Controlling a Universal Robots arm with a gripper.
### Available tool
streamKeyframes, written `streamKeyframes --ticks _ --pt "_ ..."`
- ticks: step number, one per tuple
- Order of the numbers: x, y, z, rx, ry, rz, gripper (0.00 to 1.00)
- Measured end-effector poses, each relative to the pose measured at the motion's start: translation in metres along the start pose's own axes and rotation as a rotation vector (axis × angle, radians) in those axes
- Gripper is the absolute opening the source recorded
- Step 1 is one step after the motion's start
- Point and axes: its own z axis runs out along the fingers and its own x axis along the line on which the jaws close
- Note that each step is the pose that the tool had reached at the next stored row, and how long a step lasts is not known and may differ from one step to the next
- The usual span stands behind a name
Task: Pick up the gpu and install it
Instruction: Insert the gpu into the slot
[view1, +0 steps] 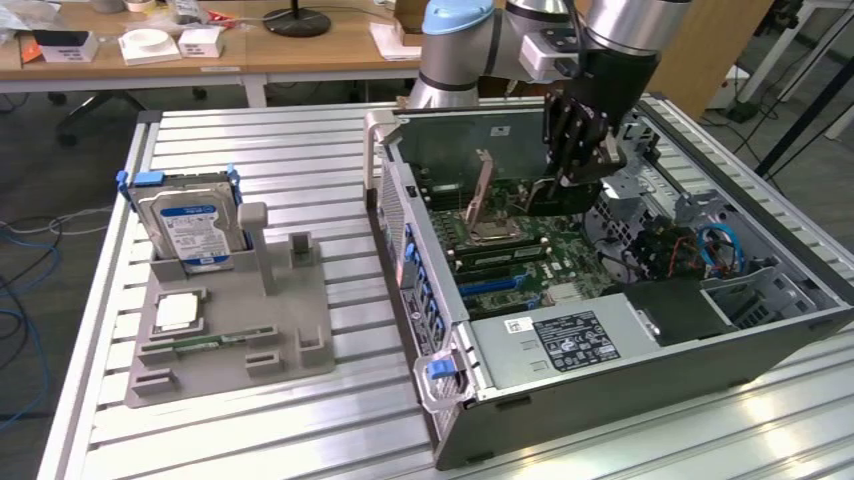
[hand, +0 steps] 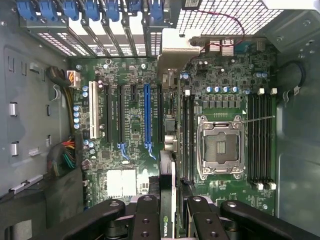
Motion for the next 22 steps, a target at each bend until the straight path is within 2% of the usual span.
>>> streamKeyframes --ticks 22 --pt "0.0056 0.0032 0.0077 0.0015 -0.0004 0.0 0.26"
